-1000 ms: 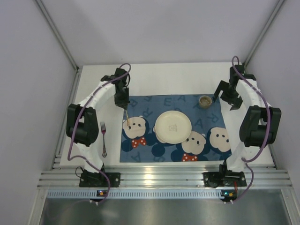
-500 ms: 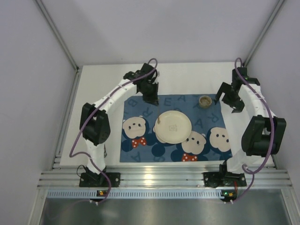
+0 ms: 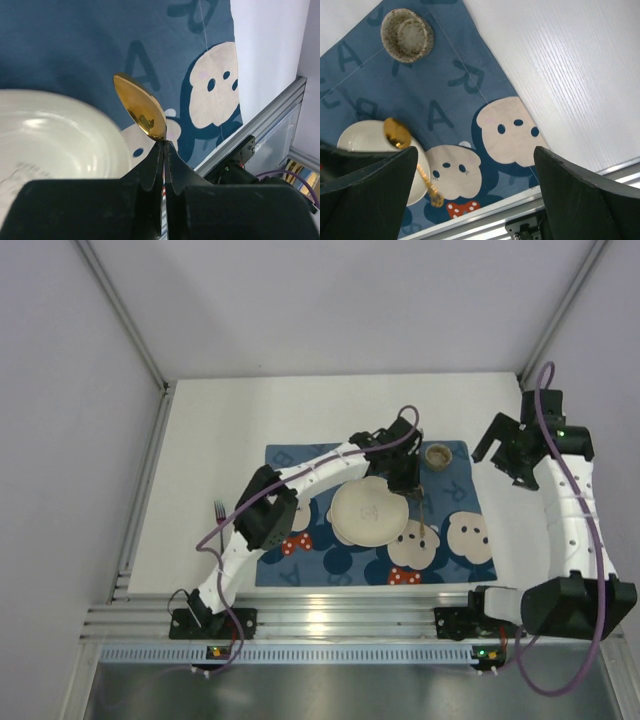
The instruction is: Set the dinner table for one person
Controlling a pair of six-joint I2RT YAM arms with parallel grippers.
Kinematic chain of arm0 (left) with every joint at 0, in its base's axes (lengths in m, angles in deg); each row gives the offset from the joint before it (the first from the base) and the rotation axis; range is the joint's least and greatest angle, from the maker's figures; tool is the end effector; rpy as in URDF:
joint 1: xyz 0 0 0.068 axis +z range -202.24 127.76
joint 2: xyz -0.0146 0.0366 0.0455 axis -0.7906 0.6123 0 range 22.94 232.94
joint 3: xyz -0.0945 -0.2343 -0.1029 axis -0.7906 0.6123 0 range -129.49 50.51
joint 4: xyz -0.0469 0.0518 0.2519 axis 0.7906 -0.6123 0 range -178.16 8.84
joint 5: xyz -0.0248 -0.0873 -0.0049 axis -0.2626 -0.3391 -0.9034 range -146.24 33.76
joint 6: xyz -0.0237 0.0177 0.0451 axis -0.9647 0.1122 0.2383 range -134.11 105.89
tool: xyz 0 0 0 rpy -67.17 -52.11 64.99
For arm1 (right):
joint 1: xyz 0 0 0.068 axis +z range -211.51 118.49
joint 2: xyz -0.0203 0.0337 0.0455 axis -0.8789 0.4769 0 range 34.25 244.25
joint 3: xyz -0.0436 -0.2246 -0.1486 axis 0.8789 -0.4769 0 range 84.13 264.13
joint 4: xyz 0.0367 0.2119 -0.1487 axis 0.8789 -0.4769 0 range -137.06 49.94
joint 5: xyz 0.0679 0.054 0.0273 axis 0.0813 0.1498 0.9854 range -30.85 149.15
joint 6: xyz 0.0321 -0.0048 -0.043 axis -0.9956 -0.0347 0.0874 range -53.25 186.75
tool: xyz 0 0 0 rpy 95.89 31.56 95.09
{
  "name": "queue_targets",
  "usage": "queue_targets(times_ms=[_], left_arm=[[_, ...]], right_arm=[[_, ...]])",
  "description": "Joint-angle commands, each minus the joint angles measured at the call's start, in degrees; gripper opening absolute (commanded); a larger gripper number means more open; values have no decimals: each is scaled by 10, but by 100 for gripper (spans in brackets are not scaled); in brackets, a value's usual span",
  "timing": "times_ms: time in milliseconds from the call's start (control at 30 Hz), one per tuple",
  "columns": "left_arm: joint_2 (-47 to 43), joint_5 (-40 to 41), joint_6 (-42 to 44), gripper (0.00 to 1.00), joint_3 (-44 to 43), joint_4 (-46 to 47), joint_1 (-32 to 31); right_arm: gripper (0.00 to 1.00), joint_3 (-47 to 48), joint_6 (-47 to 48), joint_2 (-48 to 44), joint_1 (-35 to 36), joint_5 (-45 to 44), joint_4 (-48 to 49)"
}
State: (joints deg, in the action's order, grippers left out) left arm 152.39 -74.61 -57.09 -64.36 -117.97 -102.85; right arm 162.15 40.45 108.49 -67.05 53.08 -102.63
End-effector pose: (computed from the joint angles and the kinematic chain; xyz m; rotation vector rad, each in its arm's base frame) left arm 0.3133 -0.3990 0.2296 0.3361 2.7162 -1.0000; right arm 0.2439 -0.0274 0.3500 0.7464 2.4776 -0.0046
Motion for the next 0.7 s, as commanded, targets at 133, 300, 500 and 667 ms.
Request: queue_targets(times_ms=[133,300,500,667], left_arm=[[82,47,-64,0,-82,64,-60],[107,88,-76,0,-88,62,-71],[126,122,-98,25,-111,68,-84],[56,178,-100,60,-108,33,-85]], right_arm=[[100,-22,-20,-126,-3,17,-78],[100,-56,-15,-159,9,40,-93],[100,-32,-25,-175,45,77,-132],[100,-5,-23,-180,102,73,-145]])
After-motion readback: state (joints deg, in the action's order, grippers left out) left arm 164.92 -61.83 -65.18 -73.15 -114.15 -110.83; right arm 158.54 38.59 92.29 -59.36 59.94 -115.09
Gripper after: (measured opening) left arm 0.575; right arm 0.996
